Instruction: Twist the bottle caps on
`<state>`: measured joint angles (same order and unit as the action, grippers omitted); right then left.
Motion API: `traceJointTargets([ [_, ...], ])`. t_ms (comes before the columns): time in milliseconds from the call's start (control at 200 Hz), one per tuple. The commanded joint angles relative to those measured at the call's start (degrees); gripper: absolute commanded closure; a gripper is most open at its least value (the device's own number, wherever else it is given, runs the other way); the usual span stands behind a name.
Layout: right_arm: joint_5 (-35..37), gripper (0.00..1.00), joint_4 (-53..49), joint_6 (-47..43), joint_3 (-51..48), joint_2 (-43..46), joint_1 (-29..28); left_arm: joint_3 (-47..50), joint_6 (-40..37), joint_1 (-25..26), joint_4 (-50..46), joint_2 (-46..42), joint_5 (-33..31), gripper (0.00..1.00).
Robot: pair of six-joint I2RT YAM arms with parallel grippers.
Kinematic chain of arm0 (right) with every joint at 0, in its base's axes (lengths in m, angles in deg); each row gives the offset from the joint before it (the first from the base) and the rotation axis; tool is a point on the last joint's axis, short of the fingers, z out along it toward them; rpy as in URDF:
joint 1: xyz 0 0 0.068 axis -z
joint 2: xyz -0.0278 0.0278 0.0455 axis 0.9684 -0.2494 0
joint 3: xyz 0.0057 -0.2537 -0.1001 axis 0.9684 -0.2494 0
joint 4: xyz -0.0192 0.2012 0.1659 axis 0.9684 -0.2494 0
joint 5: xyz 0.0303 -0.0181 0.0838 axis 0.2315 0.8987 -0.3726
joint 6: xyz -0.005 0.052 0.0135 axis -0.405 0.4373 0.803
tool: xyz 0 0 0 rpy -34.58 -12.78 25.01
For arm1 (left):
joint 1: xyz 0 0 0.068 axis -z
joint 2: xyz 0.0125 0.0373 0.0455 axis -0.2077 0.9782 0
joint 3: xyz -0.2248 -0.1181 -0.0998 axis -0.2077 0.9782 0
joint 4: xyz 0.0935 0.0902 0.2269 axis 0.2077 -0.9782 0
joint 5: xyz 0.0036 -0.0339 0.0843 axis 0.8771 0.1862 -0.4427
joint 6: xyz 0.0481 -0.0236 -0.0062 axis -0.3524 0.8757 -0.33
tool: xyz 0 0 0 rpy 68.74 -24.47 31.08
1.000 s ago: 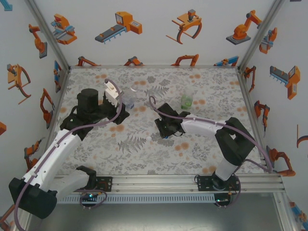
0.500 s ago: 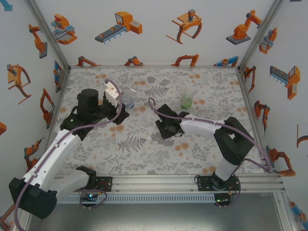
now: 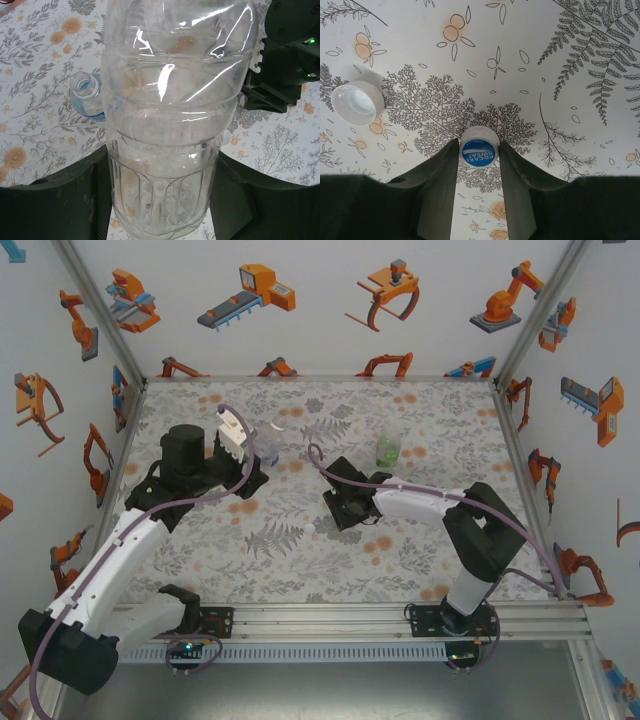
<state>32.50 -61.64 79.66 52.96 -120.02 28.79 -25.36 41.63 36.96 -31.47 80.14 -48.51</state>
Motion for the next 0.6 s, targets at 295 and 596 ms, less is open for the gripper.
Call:
traceJointTargets([
  [295, 0.5, 0.61, -3.6, 1.3, 2.8, -1.4, -1.1, 0.2, -0.9, -0.4, -0.3, 0.1, -0.2, 1.0],
  [596, 1.2, 0.63, -2.8, 1.3, 2.6, -1.5, -1.3, 0.2, -0.8, -0.4, -0.3, 0.2, -0.2, 1.0],
])
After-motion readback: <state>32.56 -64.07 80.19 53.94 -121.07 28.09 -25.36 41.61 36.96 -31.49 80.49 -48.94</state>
